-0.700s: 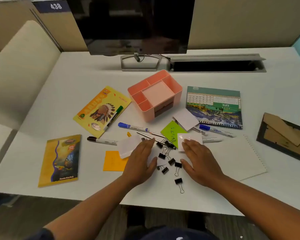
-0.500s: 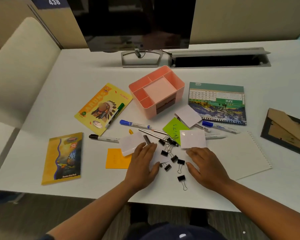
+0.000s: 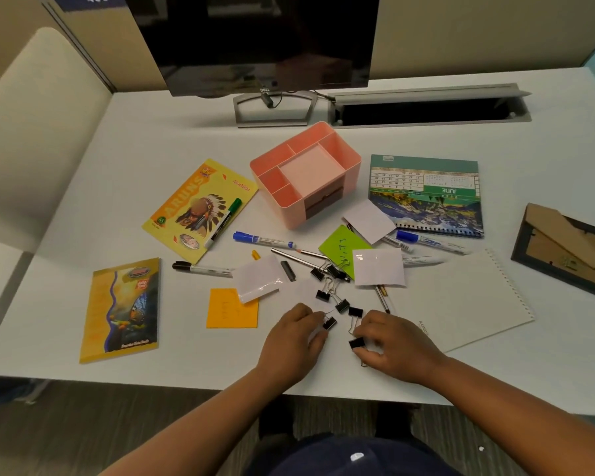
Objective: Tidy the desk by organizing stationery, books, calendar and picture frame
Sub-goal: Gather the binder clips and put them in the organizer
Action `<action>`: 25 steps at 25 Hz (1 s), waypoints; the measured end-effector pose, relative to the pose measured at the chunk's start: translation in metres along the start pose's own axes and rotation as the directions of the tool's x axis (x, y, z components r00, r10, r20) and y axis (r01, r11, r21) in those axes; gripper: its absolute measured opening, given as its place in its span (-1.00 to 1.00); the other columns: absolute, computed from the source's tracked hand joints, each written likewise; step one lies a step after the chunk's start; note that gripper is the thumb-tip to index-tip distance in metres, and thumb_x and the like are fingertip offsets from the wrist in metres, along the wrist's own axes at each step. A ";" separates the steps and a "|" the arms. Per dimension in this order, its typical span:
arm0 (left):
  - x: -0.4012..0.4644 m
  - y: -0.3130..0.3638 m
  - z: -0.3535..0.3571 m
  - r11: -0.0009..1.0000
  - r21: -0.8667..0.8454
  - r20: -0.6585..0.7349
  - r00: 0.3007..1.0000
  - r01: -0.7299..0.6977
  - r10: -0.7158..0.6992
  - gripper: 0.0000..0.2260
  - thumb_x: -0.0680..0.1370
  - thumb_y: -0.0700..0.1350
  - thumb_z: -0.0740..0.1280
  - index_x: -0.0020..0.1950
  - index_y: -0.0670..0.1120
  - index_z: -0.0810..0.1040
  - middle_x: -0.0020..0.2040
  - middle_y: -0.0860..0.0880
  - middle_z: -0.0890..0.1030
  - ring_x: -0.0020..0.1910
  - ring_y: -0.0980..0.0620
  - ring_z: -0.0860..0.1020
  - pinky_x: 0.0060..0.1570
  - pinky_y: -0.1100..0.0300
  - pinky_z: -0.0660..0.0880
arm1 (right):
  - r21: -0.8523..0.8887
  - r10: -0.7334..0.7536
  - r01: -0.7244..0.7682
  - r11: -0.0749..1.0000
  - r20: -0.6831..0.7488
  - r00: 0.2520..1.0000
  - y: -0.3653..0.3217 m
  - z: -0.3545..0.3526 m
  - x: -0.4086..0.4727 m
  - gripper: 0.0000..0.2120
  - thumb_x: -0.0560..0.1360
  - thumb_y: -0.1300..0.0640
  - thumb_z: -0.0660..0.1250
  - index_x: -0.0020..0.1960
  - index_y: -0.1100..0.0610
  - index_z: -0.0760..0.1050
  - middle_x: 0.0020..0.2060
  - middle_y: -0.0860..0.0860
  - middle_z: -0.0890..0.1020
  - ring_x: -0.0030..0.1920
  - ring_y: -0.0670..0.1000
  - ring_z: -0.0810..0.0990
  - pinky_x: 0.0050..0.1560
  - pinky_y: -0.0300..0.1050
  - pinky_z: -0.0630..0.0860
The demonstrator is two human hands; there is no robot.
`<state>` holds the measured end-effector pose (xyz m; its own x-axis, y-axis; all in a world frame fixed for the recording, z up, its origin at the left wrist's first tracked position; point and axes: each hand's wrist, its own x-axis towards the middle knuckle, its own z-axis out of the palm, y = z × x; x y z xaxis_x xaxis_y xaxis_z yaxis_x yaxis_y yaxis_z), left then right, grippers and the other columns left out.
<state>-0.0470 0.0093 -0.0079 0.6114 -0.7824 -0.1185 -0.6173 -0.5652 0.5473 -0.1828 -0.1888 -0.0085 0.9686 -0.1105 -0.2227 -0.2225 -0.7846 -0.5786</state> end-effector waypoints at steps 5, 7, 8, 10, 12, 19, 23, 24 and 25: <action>0.004 0.006 0.003 0.997 0.074 0.027 0.999 0.023 -0.025 -0.68 0.64 0.11 0.25 0.36 0.08 0.55 0.07 0.09 0.60 -0.01 0.09 0.56 -0.13 0.24 0.48 | 0.037 0.048 -0.050 0.998 0.053 0.997 -0.005 -0.005 0.003 -0.77 0.46 -0.09 0.34 0.06 -0.07 0.64 -0.09 -0.17 0.54 -0.14 -0.12 0.54 -0.14 -0.15 0.52; 0.005 0.006 0.003 0.993 0.121 0.017 1.000 -0.011 0.009 -0.70 0.64 0.11 0.24 0.32 0.09 0.59 0.04 0.10 0.62 -0.05 0.09 0.57 -0.17 0.23 0.49 | 0.045 0.073 -0.076 0.996 0.064 0.995 -0.009 -0.009 0.003 -0.82 0.45 -0.08 0.35 0.01 -0.06 0.60 -0.11 -0.17 0.50 -0.16 -0.11 0.51 -0.15 -0.14 0.51; 0.005 0.006 0.004 0.990 0.139 0.019 1.000 -0.025 0.022 -0.71 0.64 0.11 0.24 0.30 0.09 0.60 0.04 0.11 0.63 -0.05 0.10 0.57 -0.17 0.23 0.49 | 0.037 0.078 -0.080 0.996 0.069 0.995 -0.010 -0.010 0.004 -0.82 0.45 -0.08 0.35 0.00 -0.06 0.58 -0.12 -0.17 0.48 -0.17 -0.11 0.50 -0.15 -0.14 0.51; 0.006 0.009 0.003 0.990 0.138 0.027 1.000 -0.018 0.015 -0.73 0.64 0.10 0.23 0.25 0.08 0.61 0.03 0.11 0.63 -0.05 0.10 0.57 -0.15 0.24 0.49 | 0.003 0.095 -0.095 0.995 0.098 0.991 -0.013 -0.011 0.007 -0.82 0.45 -0.08 0.34 0.02 -0.06 0.55 -0.09 -0.19 0.44 -0.14 -0.10 0.49 -0.15 -0.15 0.49; 0.007 0.014 0.003 0.993 0.118 0.042 0.999 0.006 -0.011 -0.76 0.63 0.08 0.24 0.19 0.04 0.61 -0.01 0.09 0.62 -0.09 0.11 0.53 -0.17 0.26 0.44 | -0.047 0.110 -0.105 0.993 0.125 0.986 -0.018 -0.012 0.009 -0.82 0.45 -0.06 0.34 0.01 -0.04 0.52 -0.06 -0.16 0.45 -0.12 -0.07 0.49 -0.17 -0.15 0.48; 0.002 0.017 0.002 0.995 0.090 0.051 0.997 0.049 -0.054 -0.81 0.57 0.11 0.29 0.06 0.04 0.58 -0.13 0.13 0.56 -0.19 0.15 0.46 -0.23 0.28 0.41 | 0.256 0.286 -0.279 0.925 0.012 0.958 -0.021 -0.012 0.011 -0.92 0.36 0.05 0.43 -0.17 0.00 0.55 -0.29 -0.10 0.57 -0.31 -0.11 0.53 -0.23 -0.09 0.54; 0.003 0.022 0.000 0.984 -0.163 0.031 0.997 0.072 -0.067 -0.81 0.46 0.12 0.37 -0.04 0.06 0.63 -0.27 0.13 0.58 -0.28 0.12 0.54 -0.27 0.23 0.52 | 0.634 0.414 -0.371 0.679 0.087 0.906 -0.031 -0.011 0.013 -0.92 0.43 0.18 0.49 -0.12 0.12 0.60 -0.36 -0.04 0.64 -0.35 -0.14 0.59 -0.26 -0.22 0.55; 0.005 0.023 -0.001 0.960 -0.269 0.034 0.997 0.080 -0.073 -0.82 0.44 0.11 0.39 -0.06 0.05 0.64 -0.28 0.12 0.60 -0.28 0.10 0.57 -0.26 0.20 0.55 | 0.769 0.437 -0.376 0.517 0.140 0.888 -0.033 -0.010 0.014 -0.93 0.47 0.22 0.47 -0.10 0.19 0.59 -0.31 0.04 0.67 -0.28 -0.05 0.64 -0.20 -0.17 0.60; 0.006 0.027 -0.002 0.929 -0.359 0.044 0.996 0.089 -0.078 -0.84 0.43 0.07 0.42 -0.06 0.04 0.65 -0.27 0.11 0.61 -0.27 0.10 0.59 -0.23 0.17 0.58 | 0.863 0.441 -0.375 0.340 0.206 0.874 -0.036 -0.009 0.015 -0.92 0.49 0.26 0.45 -0.07 0.26 0.58 -0.26 0.13 0.67 -0.22 0.05 0.66 -0.13 -0.10 0.62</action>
<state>-0.0588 -0.0101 0.0073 0.6352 -0.7468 -0.1972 -0.3418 -0.5008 0.7952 -0.1589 -0.1680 0.0161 0.7252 -0.3166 -0.6115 -0.5345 0.3011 -0.7897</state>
